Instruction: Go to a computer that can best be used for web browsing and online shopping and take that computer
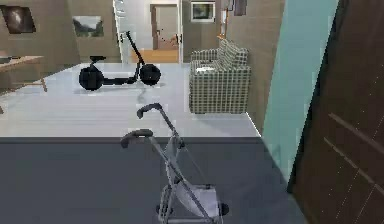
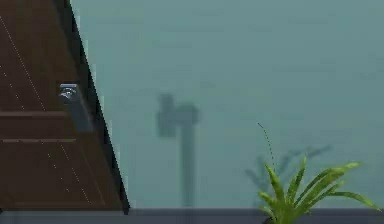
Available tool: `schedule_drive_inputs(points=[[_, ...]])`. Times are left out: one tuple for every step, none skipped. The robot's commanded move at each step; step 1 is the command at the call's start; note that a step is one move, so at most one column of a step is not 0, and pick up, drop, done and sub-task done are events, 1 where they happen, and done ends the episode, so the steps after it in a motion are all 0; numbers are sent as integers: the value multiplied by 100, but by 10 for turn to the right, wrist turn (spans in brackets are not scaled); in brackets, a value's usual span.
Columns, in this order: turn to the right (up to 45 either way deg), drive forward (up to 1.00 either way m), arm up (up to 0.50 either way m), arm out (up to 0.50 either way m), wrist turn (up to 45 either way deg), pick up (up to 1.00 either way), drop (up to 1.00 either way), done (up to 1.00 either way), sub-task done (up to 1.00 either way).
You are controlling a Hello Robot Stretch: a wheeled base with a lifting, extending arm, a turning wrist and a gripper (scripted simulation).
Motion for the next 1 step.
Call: schedule_drive_inputs(points=[[-450,0,0,0,0,0,0,0,0]])
